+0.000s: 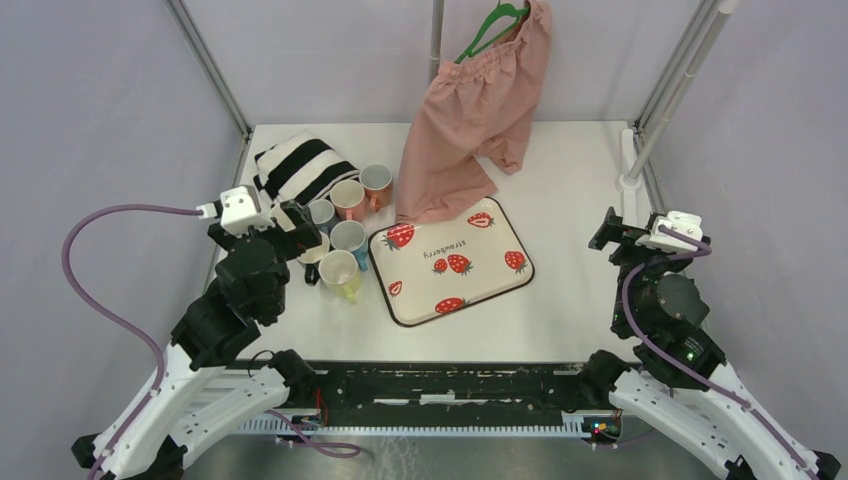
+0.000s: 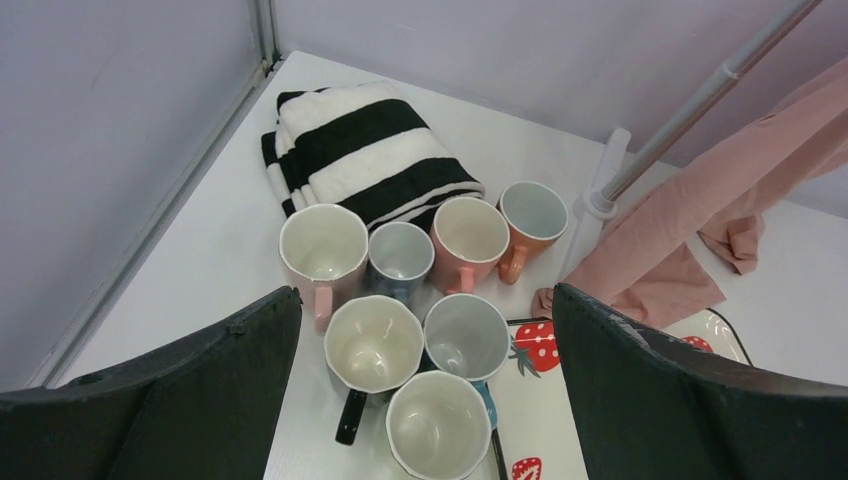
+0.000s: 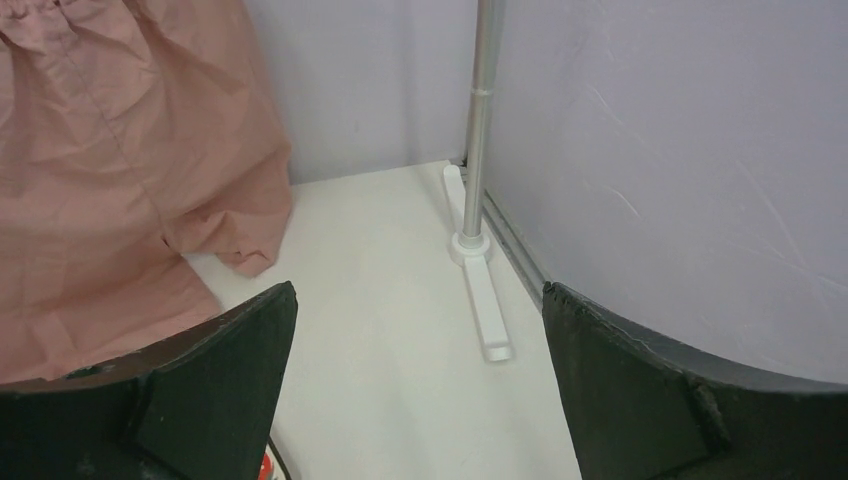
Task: Turn the mug right side up
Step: Reset both arms
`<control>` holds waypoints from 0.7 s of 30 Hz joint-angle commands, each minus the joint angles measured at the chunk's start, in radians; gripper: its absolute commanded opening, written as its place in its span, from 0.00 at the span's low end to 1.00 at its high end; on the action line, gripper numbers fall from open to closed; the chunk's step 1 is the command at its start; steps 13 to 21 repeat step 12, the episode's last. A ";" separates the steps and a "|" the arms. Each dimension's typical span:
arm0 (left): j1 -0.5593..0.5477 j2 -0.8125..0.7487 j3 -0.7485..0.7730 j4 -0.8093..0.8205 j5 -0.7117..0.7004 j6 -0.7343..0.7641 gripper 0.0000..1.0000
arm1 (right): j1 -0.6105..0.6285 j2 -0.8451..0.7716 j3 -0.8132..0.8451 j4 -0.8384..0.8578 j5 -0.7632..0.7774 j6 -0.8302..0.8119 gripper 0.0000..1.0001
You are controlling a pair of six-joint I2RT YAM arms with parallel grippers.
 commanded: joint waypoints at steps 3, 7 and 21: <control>-0.002 0.000 0.022 -0.010 -0.047 -0.002 1.00 | 0.004 0.019 -0.025 0.054 0.067 -0.079 0.98; -0.003 0.004 0.018 -0.009 -0.048 0.013 1.00 | 0.004 0.018 -0.028 0.049 0.063 -0.074 0.98; -0.003 -0.033 -0.024 0.024 -0.028 0.042 1.00 | 0.004 0.016 -0.054 0.090 0.039 -0.103 0.98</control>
